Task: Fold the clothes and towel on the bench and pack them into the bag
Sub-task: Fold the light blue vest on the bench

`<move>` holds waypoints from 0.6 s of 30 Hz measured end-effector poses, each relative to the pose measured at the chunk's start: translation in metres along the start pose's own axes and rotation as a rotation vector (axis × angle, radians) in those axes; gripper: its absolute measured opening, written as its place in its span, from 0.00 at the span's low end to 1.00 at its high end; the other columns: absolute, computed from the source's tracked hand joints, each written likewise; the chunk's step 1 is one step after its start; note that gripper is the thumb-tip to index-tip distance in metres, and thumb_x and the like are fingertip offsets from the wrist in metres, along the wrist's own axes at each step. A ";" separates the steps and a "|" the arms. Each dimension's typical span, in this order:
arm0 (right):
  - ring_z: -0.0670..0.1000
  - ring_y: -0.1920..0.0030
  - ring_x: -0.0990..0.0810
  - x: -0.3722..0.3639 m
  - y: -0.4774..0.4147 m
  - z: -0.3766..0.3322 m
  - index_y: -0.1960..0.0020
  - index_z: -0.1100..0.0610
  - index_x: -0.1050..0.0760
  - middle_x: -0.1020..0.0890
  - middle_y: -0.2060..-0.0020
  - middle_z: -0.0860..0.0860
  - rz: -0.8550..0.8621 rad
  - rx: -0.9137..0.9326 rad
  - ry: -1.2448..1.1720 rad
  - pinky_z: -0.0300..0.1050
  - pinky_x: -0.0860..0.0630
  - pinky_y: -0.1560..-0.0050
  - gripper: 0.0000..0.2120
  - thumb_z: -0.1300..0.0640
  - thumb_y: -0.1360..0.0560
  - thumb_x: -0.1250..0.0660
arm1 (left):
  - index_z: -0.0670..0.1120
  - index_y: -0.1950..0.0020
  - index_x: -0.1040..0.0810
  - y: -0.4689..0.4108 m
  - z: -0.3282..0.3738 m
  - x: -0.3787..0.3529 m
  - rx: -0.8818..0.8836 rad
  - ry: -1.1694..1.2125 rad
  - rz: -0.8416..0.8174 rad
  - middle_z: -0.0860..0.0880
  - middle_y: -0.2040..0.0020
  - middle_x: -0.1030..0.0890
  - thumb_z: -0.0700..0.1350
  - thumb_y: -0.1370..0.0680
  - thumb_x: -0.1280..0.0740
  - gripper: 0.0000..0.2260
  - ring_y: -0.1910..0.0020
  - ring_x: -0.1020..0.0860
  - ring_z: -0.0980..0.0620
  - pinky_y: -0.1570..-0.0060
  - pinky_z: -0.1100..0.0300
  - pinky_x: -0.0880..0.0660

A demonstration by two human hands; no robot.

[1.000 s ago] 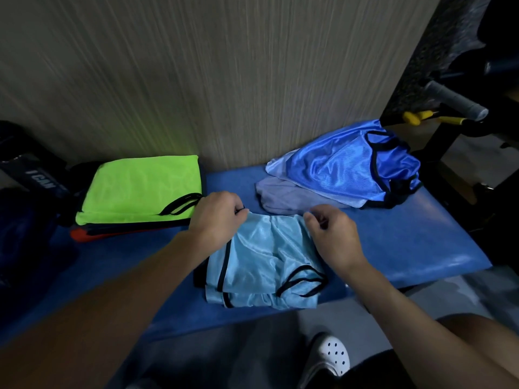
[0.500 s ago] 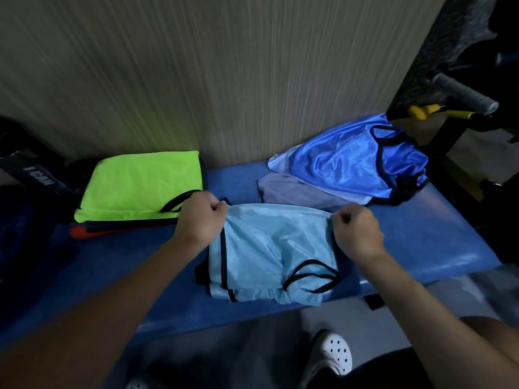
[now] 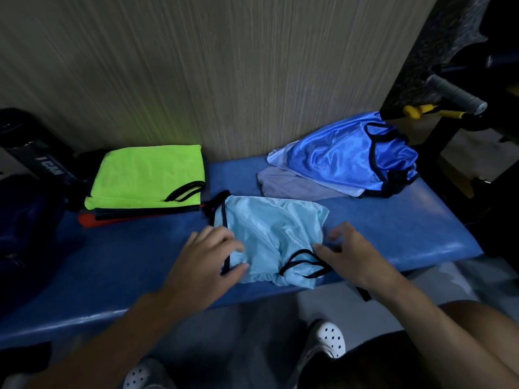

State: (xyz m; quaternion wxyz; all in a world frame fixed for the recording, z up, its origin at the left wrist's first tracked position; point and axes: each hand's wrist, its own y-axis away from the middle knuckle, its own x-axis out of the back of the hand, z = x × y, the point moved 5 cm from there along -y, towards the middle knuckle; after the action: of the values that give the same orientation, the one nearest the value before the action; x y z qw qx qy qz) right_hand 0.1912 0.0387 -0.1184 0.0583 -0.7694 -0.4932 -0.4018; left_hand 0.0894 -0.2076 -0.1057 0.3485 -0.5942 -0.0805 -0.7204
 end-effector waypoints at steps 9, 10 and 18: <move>0.49 0.64 0.28 -0.001 0.019 0.001 0.60 0.51 0.33 0.27 0.65 0.48 0.036 0.186 0.004 0.31 0.34 0.66 0.14 0.61 0.26 0.29 | 0.49 0.57 0.21 0.013 -0.007 0.000 -0.244 -0.037 -0.025 0.55 0.54 0.23 0.51 0.22 0.36 0.08 0.53 0.25 0.51 0.56 0.53 0.32; 0.48 0.65 0.29 0.000 0.020 0.002 0.61 0.51 0.33 0.27 0.66 0.48 0.044 0.201 0.016 0.32 0.34 0.67 0.14 0.63 0.26 0.29 | 0.48 0.58 0.22 0.014 -0.008 0.000 -0.258 -0.046 -0.017 0.54 0.55 0.23 0.50 0.22 0.37 0.09 0.54 0.25 0.51 0.56 0.53 0.33; 0.55 0.63 0.30 0.006 0.035 0.003 0.59 0.52 0.35 0.29 0.63 0.51 0.167 0.405 0.217 0.39 0.36 0.64 0.15 0.73 0.30 0.39 | 0.46 0.60 0.27 0.020 -0.009 0.003 -0.225 0.020 0.035 0.53 0.57 0.25 0.46 0.22 0.36 0.08 0.56 0.28 0.51 0.56 0.52 0.29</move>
State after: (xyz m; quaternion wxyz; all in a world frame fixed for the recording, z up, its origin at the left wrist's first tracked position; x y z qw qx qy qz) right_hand 0.2222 0.0273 -0.1059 0.2971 -0.7323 -0.4892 -0.3689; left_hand 0.0937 -0.2287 -0.1115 0.2931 -0.6234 0.0147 -0.7247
